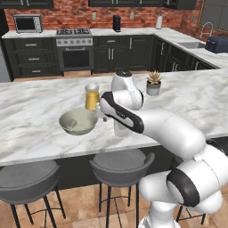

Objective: There are two ice cubes in the ice bowl. Place both ice cubes in the glass cup.

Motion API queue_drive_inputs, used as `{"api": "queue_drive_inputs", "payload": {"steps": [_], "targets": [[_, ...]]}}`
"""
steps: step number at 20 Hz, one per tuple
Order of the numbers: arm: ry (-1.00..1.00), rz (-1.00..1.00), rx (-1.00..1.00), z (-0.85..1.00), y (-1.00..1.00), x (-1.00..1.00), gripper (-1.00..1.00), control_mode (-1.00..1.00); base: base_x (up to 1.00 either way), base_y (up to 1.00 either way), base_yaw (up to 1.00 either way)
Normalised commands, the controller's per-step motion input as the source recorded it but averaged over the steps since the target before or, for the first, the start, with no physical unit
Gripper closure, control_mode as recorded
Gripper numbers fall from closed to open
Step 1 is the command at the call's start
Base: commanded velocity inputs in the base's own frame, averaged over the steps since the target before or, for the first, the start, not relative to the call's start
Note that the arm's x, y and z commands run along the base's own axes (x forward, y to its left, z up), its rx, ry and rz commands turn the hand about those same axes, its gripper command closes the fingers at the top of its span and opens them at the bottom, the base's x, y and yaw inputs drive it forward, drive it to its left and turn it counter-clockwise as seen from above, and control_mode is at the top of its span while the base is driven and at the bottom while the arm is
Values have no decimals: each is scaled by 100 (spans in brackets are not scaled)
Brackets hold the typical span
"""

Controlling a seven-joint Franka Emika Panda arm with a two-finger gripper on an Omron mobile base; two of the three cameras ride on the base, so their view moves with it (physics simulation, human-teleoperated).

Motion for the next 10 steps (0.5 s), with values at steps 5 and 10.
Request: {"api": "queue_drive_inputs", "payload": {"steps": [5,10], "targets": [[0,0,2,0,44,1,-100,-100,0,0,0],[0,0,0,0,0,0,-100,-100,0,0,0]]}}
